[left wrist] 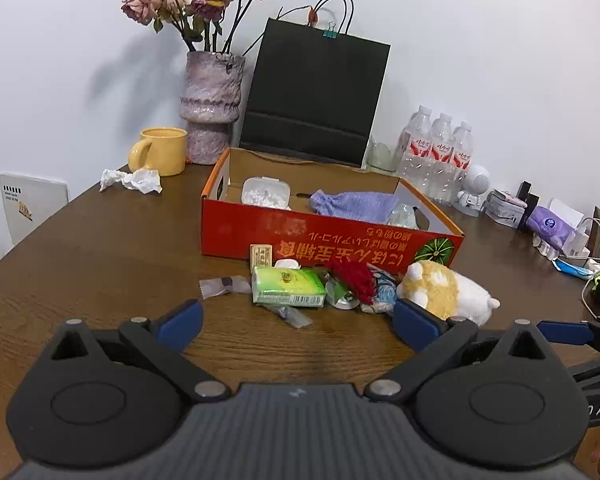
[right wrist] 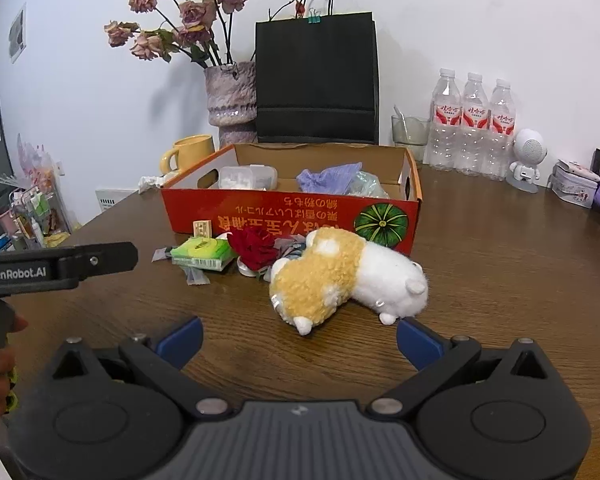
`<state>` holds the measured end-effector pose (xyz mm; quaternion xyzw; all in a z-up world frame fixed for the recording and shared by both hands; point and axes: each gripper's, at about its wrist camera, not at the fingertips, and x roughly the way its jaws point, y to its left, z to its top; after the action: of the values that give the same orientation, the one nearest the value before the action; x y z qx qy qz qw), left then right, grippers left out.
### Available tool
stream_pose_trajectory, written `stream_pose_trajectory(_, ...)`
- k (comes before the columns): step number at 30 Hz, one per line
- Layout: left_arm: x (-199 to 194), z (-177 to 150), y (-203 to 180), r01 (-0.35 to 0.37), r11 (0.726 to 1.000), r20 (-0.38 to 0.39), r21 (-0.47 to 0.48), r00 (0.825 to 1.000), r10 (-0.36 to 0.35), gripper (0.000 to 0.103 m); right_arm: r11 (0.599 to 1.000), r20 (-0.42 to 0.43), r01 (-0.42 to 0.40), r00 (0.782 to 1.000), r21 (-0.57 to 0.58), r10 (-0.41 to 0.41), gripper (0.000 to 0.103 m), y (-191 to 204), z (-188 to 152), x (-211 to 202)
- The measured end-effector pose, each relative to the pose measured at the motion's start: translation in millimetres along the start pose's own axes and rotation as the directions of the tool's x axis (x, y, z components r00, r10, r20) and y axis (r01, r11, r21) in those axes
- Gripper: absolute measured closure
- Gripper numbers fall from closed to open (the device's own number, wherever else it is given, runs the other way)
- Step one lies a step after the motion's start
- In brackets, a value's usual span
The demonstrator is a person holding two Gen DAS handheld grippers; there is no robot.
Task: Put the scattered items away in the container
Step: 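Grasp the yellow-white plush toy with the right gripper while the left grasps the green tissue pack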
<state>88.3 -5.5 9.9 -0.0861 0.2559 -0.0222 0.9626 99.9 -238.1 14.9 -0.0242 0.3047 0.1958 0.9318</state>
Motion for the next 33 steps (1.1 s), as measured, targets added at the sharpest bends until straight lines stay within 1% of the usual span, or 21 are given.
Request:
stream_pose_trajectory(6, 4, -1, 4, -0.018, 1.000, -0.012, -0.009, 1.000, 0.018, 0.000, 1.000, -0.003, 0.013, 1.000, 0.013, -0.013, 0.000, -5, -1, 5)
stream_pose_trajectory(10, 11, -2, 13, -0.035, 0.999, -0.033, -0.015, 0.999, 0.035, 0.000, 1.000, -0.027, 0.012, 1.000, 0.015, -0.011, 0.000, -9, -2, 16)
stream_pose_trajectory(15, 23, 0, 24, -0.048, 0.999, -0.055, -0.018, 0.997, 0.046, 0.000, 0.999, -0.036, 0.023, 0.999, 0.034, -0.021, 0.000, -11, 4, 33)
stream_pose_trajectory(18, 30, 2, 30, -0.053, 0.998, -0.059, -0.022, 0.997, 0.051, 0.000, 0.997, -0.043, -0.007, 0.999, 0.071, 0.010, 0.002, -10, 11, 46)
stream_pose_trajectory(20, 34, 4, 35, -0.058, 0.998, -0.064, -0.022, 0.996, 0.057, 0.000, 0.995, -0.060, -0.024, 0.998, 0.093, 0.030, 0.009, -8, 15, 57)
stream_pose_trajectory(22, 38, 6, 40, -0.065, 0.998, -0.069, -0.012, 0.996, 0.064, 0.000, 0.994, -0.083, -0.017, 0.996, 0.112, 0.026, 0.011, -6, 18, 70)
stream_pose_trajectory(24, 42, 8, 43, -0.073, 0.997, -0.066, 0.007, 0.995, 0.074, 0.000, 0.989, -0.102, -0.015, 0.994, 0.145, 0.030, 0.016, -7, 22, 81)
stream_pose_trajectory(26, 48, 11, 47, -0.076, 0.997, -0.074, 0.033, 0.994, 0.078, 0.000, 0.981, -0.105, -0.011, 0.994, 0.192, 0.032, 0.025, -10, 25, 89)
stream_pose_trajectory(27, 53, 12, 48, -0.070, 0.996, -0.085, 0.048, 0.994, 0.074, 0.000, 0.978, -0.107, 0.000, 0.994, 0.211, 0.023, 0.028, -11, 27, 93)
stream_pose_trajectory(29, 61, 15, 48, -0.047, 0.996, -0.108, 0.070, 0.993, 0.055, 0.000, 0.971, -0.111, 0.029, 0.994, 0.239, -0.002, 0.041, -14, 28, 98)
stream_pose_trajectory(33, 80, 20, 36, 0.005, 0.995, -0.130, 0.104, 0.991, 0.009, 0.000, 0.967, -0.103, 0.040, 0.995, 0.253, -0.014, 0.046, -18, 27, 101)
